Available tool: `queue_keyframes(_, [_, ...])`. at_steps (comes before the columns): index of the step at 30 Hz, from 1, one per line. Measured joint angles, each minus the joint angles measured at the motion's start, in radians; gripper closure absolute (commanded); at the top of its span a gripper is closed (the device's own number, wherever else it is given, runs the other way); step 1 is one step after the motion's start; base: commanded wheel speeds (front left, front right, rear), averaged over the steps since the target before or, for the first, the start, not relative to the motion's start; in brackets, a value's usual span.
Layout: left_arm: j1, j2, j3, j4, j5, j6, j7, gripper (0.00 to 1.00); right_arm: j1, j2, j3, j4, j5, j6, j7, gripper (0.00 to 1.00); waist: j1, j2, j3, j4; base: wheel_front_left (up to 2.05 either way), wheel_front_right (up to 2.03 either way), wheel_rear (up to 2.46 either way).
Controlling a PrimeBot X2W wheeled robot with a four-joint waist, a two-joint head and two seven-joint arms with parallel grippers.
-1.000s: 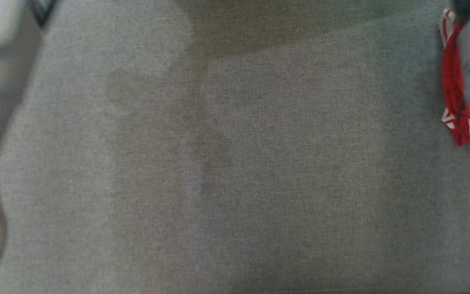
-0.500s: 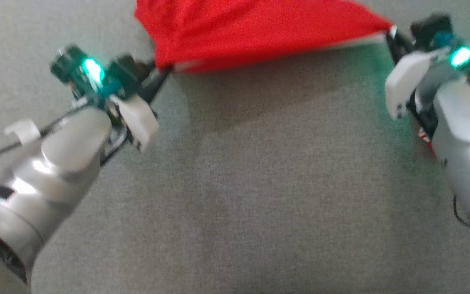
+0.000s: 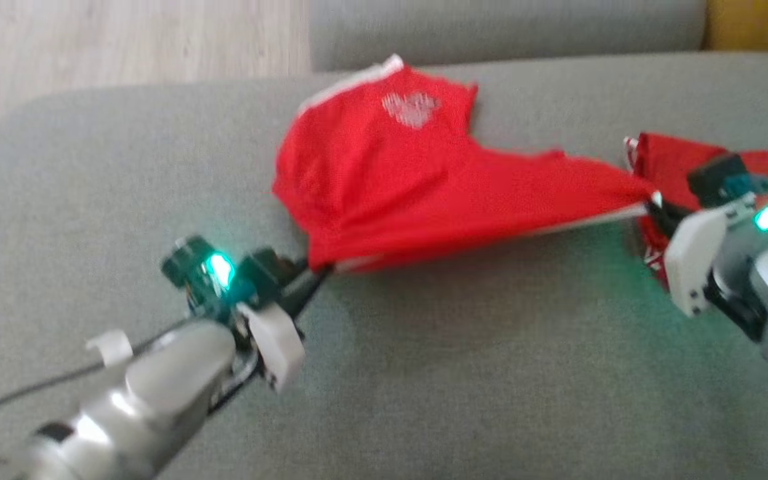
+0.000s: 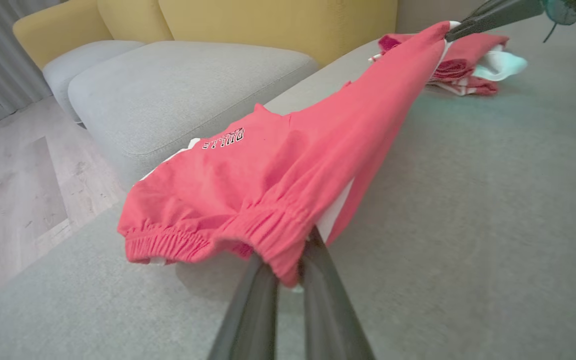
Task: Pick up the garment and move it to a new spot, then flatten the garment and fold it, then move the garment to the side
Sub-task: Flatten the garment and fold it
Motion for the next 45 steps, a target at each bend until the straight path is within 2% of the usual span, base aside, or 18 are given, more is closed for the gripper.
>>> queue_keyframes(2, [0.02,0.007,-0.001,-0.026,-0.004,0.011,0.007,1.0,0.023,-0.021,0.002,-0.034,0.021,0.0,0.012,1.0,0.0,0.0,-0.015,0.0,0.0,0.0,0.0])
queue_keyframes(6, [0.095,0.042,-0.005,-0.151,-0.007,0.06,0.044,1.0,0.112,-0.107,-0.002,-0.166,0.059,0.0,0.052,1.0,-0.0001,0.0,-0.065,-0.002,0.0,0.0,0.0])
queue_keyframes(11, [0.163,0.092,-0.007,-0.319,-0.036,0.131,0.092,1.0,0.222,-0.165,-0.102,-0.31,0.072,0.0,0.081,1.0,0.0,0.0,-0.095,0.001,0.0,0.0,0.0])
queue_keyframes(17, [0.169,0.128,0.006,-0.429,-0.053,0.188,0.126,1.0,0.274,-0.155,-0.266,-0.433,-0.001,0.0,0.109,1.0,0.0002,0.0,-0.074,0.021,0.0,0.0,0.0])
queue_keyframes(23, [0.132,0.134,0.039,-0.447,-0.069,0.202,0.145,1.0,0.245,-0.091,-0.353,-0.489,-0.106,0.0,0.144,1.0,0.0003,0.0,-0.01,0.052,0.0,0.0,0.0])
queue_keyframes(27, [0.071,0.132,0.066,-0.431,-0.077,0.204,0.153,1.0,0.143,-0.053,-0.363,-0.481,-0.169,0.0,0.164,1.0,0.0004,0.0,0.054,0.078,0.0,0.0,0.0])
queue_keyframes(32, [0.009,0.106,0.086,-0.379,-0.078,0.195,0.162,1.0,-0.011,-0.011,-0.345,-0.407,-0.216,0.0,0.164,1.0,0.0005,0.0,0.137,0.121,0.0,0.0,0.0])
queue_keyframes(45, [-0.097,-0.036,0.1,-0.2,-0.093,0.15,0.14,1.0,-0.303,0.065,-0.26,-0.067,-0.297,0.0,0.075,1.0,0.0004,-0.0001,0.291,0.25,0.0,0.0,0.0])
